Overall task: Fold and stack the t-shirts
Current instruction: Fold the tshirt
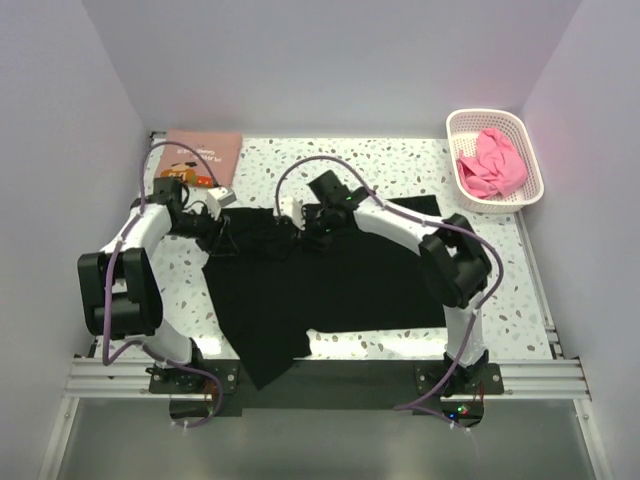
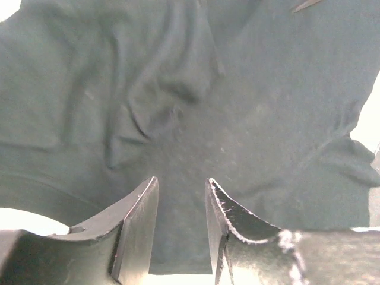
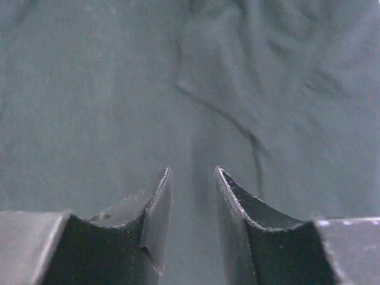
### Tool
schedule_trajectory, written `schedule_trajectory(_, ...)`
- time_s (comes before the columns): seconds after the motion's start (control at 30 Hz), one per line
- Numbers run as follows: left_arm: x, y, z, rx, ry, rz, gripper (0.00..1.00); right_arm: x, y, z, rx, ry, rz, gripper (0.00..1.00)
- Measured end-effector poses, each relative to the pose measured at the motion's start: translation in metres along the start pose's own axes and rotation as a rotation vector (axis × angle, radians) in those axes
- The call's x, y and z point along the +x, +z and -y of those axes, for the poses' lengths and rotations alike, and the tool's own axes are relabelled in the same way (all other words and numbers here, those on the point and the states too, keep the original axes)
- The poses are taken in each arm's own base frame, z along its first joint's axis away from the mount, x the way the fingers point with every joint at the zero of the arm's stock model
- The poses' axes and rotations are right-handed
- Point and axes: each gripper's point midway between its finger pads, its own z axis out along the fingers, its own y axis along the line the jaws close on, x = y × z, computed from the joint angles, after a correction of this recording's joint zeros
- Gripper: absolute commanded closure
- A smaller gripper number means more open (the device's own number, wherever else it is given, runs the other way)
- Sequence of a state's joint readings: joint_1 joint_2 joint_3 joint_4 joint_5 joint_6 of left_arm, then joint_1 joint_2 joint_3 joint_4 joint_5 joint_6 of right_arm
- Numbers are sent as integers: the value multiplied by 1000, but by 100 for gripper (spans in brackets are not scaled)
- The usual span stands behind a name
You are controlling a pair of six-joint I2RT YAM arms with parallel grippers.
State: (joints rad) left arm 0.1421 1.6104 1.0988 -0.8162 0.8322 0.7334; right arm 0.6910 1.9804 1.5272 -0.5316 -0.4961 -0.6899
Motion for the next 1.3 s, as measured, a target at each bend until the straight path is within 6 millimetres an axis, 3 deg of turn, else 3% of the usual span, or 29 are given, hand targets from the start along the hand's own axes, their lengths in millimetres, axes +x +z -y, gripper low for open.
schedule_trajectory(0.13,31,11,5,-31,-62,-25,51,-3,42,-14,-34,25,-11,51)
schedule_trajectory(0.23,34,13,2,-69,-87,-7,49,-5,62,-23,-32,33,-19,49)
schedule_trajectory(0.5,25,8,-6,-147,-98,62,48,-36,78,-25,32,3,32,48)
schedule_trajectory(0.7,26,6,-13,-183,-112,57,48,-28,91,-16,71,3,13,49)
schedule_trajectory(0.83,27,5,-19,-214,-113,49,48,-22,97,-11,90,-7,-5,59)
schedule_trajectory(1.0,29,6,-25,-258,-96,18,49,-21,96,-7,107,-15,-14,86)
schedule_trajectory(1.2,31,20,-20,-264,-67,-9,49,-30,93,-2,126,-2,-1,100)
schedule_trajectory(1.3,30,24,-21,-268,-63,-11,49,-38,90,2,139,2,15,100)
